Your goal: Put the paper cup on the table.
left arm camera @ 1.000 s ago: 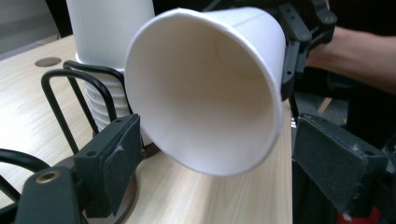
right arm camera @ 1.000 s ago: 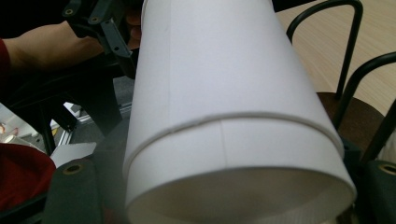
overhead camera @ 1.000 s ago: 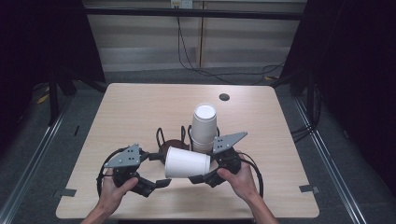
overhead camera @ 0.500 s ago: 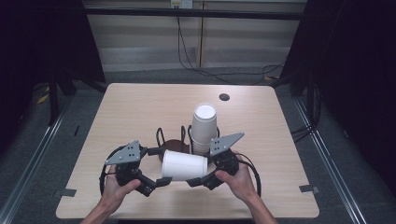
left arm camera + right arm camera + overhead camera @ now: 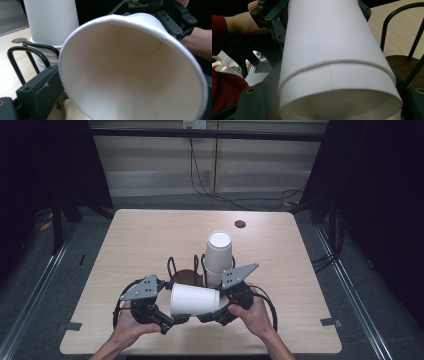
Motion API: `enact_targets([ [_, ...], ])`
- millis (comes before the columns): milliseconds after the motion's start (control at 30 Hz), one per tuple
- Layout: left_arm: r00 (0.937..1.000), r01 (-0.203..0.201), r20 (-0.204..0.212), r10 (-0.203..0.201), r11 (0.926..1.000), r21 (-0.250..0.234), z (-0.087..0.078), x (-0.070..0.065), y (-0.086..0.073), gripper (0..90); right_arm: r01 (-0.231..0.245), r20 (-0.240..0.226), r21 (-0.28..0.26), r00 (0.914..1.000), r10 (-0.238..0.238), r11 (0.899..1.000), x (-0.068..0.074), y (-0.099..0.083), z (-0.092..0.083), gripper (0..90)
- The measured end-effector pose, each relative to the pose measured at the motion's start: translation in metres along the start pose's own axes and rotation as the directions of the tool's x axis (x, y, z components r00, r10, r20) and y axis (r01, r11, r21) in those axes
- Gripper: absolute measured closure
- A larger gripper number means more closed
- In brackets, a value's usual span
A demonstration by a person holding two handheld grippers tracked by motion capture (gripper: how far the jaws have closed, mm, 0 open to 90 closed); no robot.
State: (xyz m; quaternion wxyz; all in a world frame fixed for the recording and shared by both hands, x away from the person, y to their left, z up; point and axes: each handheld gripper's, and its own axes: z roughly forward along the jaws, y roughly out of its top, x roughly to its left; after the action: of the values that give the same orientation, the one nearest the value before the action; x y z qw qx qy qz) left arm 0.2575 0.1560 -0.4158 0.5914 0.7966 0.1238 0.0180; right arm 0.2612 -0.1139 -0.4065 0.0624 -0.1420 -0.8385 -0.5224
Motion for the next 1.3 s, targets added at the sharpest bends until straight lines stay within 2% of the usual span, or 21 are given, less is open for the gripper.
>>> enact_targets([
  [167,0.9998,0.01,0.017,-0.011,0.9998,0.02,0.002,0.0,0.0,2.7,0.008,-0.004,0.011,1.0,-0.008,1.0,0.0,0.0,0.001,24.7],
  [233,0.9993,0.021,0.03,-0.022,0.9996,0.019,0.003,0.002,-0.002,2.9,0.01,0.002,0.033,0.9999,-0.01,0.999,0.0,0.0,0.002,24.7],
  [333,0.9991,0.026,0.032,-0.027,0.9993,0.026,0.003,0.003,-0.002,3.6,-0.001,-0.006,0.029,1.0,0.001,1.0,-0.001,-0.002,0.002,24.8],
  [433,0.998,0.03,0.055,-0.031,0.9992,0.028,0.001,0.004,-0.002,5.4,-0.003,-0.012,0.027,0.9999,0.003,1.0,-0.002,-0.003,0.003,24.8],
  [700,0.9979,-0.003,0.064,0.001,0.9996,0.029,-0.006,0.003,0.003,11.0,-0.013,-0.033,0.033,0.9994,0.014,0.999,-0.004,-0.004,0.004,24.0],
  [867,0.9972,0.001,0.075,-0.003,0.9994,0.034,-0.006,0.003,0.004,14.0,-0.015,-0.009,0.048,0.9998,0.016,0.999,-0.005,-0.006,0.008,20.3],
  [1133,0.9978,0.003,0.066,-0.006,0.9992,0.039,-0.007,0.003,0.005,15.1,-0.012,0.005,0.037,0.9999,0.012,0.999,-0.005,-0.007,0.01,16.8],
  [1300,0.9985,0.007,0.054,-0.009,0.9989,0.046,-0.009,0.004,0.006,15.3,-0.008,0.029,0.028,0.9996,0.007,1.0,-0.004,-0.007,0.009,14.1],
])
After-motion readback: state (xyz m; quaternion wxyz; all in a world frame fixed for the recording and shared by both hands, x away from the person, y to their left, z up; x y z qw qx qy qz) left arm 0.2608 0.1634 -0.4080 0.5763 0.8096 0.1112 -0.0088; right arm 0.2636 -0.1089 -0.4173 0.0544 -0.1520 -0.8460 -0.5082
